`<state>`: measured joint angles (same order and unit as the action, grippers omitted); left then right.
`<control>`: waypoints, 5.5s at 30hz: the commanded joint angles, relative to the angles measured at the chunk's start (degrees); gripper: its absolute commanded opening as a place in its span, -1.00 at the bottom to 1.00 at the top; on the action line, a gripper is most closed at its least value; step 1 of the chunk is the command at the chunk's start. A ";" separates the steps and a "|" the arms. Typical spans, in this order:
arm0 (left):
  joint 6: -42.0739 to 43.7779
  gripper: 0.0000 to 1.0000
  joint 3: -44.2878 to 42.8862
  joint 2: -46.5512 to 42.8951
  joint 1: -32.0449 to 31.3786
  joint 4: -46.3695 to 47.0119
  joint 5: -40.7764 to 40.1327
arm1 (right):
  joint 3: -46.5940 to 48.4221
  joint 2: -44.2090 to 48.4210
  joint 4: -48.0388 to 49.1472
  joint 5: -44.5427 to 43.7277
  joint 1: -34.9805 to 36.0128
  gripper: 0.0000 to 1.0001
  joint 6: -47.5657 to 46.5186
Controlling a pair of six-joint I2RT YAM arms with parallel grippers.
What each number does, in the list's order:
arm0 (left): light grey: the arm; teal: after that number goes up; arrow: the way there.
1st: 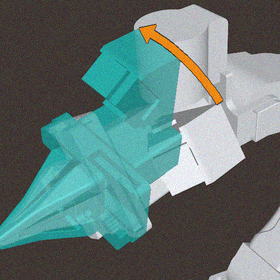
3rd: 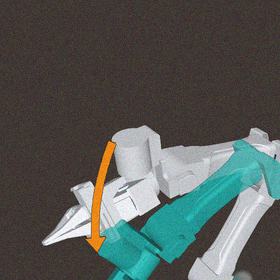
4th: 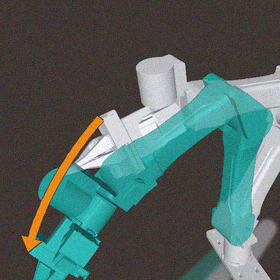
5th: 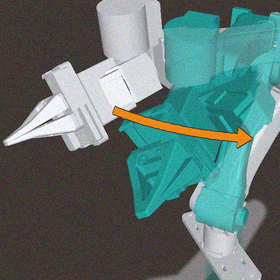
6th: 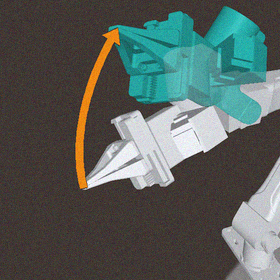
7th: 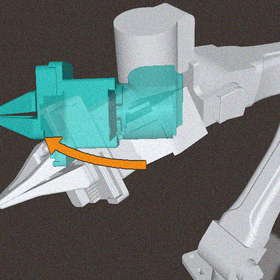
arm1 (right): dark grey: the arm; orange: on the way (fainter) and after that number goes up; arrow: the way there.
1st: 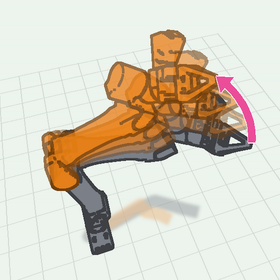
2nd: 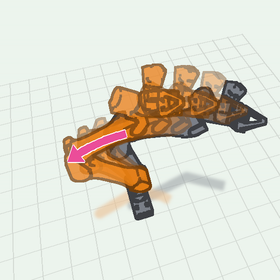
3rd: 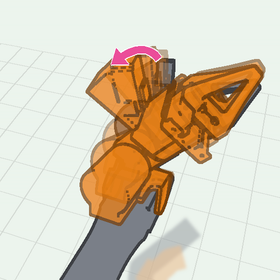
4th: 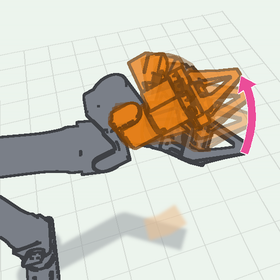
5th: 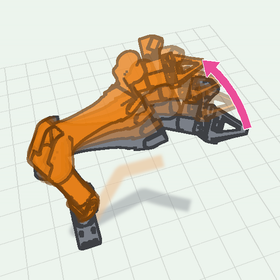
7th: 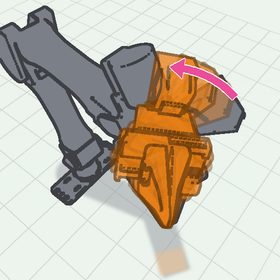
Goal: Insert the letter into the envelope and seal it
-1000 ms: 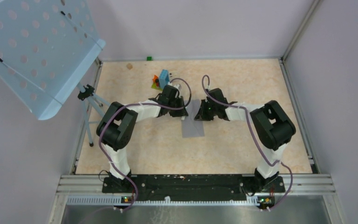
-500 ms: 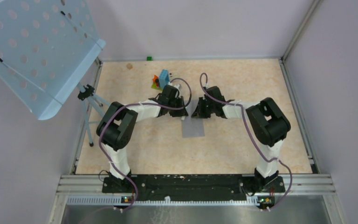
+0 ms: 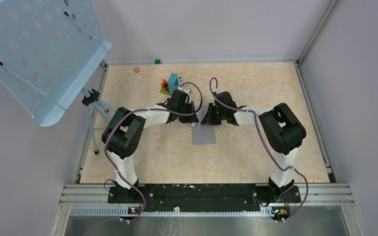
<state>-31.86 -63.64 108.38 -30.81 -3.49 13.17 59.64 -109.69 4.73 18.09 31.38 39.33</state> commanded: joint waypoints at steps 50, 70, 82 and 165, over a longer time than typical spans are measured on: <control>-1.53 -1.00 -0.43 3.51 0.15 -3.10 -1.28 | -0.97 -2.07 6.34 6.36 -4.56 -1.00 2.52; -4.25 -1.00 -0.02 4.15 0.14 -2.23 -1.48 | -7.73 -0.37 10.28 6.15 -1.87 -1.00 3.78; -4.35 -1.00 -0.23 4.42 0.18 -2.43 -1.55 | -9.57 0.89 9.54 4.68 -1.65 -1.00 3.34; -1.63 -1.00 -1.27 7.45 0.28 -3.41 0.64 | -7.48 -3.09 12.15 8.08 -7.62 -1.00 1.14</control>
<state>-35.64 -65.93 111.63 -30.41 -0.78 16.08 50.72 -110.17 18.98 30.46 24.77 43.05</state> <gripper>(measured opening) 0.292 0.003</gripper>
